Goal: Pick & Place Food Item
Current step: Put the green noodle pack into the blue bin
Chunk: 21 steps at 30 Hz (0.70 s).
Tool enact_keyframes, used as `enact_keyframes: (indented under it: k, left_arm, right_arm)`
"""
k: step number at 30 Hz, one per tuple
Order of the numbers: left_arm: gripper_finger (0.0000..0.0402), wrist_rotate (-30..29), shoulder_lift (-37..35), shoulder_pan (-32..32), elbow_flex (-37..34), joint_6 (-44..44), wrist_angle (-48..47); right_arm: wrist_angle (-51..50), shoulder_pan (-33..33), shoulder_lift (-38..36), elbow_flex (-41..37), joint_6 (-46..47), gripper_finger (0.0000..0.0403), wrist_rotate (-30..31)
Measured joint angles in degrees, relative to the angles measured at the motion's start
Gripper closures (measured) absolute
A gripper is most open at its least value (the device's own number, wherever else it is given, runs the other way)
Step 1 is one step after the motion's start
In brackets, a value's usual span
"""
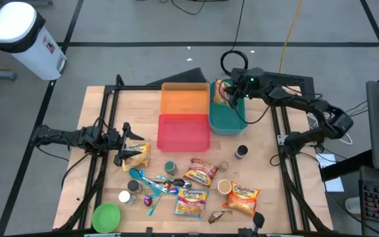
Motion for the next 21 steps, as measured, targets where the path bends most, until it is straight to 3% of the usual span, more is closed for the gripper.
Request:
enact_keyframes:
  k: [11, 18, 21]
  left_arm:
    - [0.0119, 0.01, 0.01, -0.01, 0.0, 0.01, 0.0]
    - [0.0119, 0.0, 0.01, -0.01, 0.0, 0.01, 0.0]
    - [0.0119, 0.0, 0.01, 0.0, 0.0, 0.0, -0.01]
  right_arm:
    - [2.07, 0.17, 6.35, -0.02, 0.17, 0.0395, 0.05]
    - [3.2, 1.2, 6.35, -0.06, 0.19, 0.0314, 0.55]
    - [4.07, 1.95, 5.52, -0.07, 0.21, 0.0269, 3.56]
